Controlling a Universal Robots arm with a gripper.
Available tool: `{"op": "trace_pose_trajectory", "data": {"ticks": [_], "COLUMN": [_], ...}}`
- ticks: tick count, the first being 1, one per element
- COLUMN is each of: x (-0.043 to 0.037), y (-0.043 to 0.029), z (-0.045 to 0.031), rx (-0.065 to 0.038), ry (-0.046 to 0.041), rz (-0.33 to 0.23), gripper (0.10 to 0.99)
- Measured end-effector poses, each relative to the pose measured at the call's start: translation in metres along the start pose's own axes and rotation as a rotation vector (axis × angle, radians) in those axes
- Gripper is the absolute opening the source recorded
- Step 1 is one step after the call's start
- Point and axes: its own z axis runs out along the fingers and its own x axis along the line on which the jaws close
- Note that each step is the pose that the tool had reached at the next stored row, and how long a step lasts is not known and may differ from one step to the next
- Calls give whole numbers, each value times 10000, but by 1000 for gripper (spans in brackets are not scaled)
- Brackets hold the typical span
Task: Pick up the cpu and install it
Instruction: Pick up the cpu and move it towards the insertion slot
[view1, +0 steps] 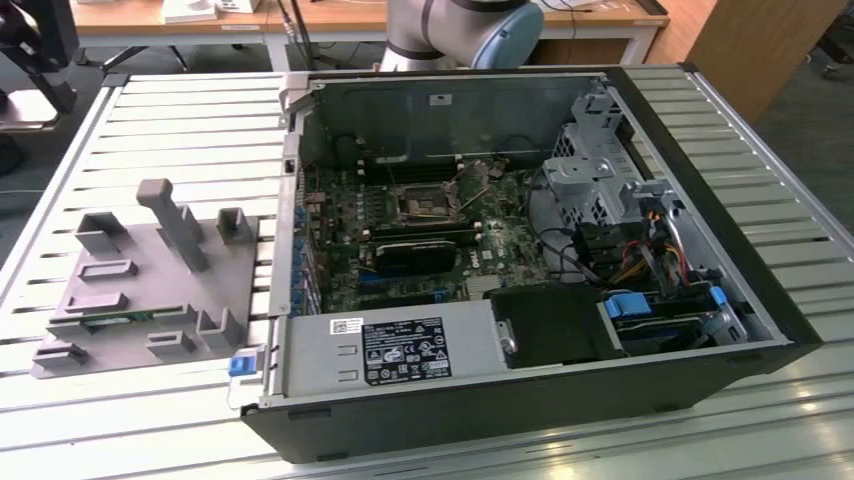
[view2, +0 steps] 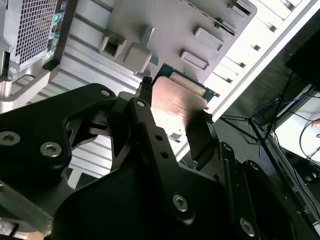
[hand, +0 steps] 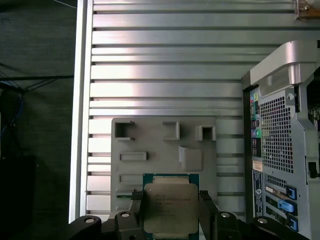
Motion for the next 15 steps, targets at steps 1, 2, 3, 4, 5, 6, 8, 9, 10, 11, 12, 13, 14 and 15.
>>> {"op": "trace_pose_trajectory", "data": {"ticks": [1,2,3,4,5,6,8,9,10,11,12,13,14,15], "x": [-25,-49,-73,-98,-122,-143,-184,-206,-226,-248,-270,-291,-313,-335], "y": [0,1,1,1,2,2,3,3,4,4,4,5,5,6], "z": [0,-1,-1,-2,-2,-3,-3,-3,-4,-4,-4,-5,-6,-6], "rx": [0,0,0,0,1,1,0,0,0,1,0,0,1,1], "ry": [0,1,2,3,4,4,4,5,5,7,7,9,11,13], "rz": [0,0,-1,-1,0,-1,-1,0,1,1,1,0,1,1], "gripper": [525,525,525,525,525,525,525,525,525,525,525,525,525,525]}}
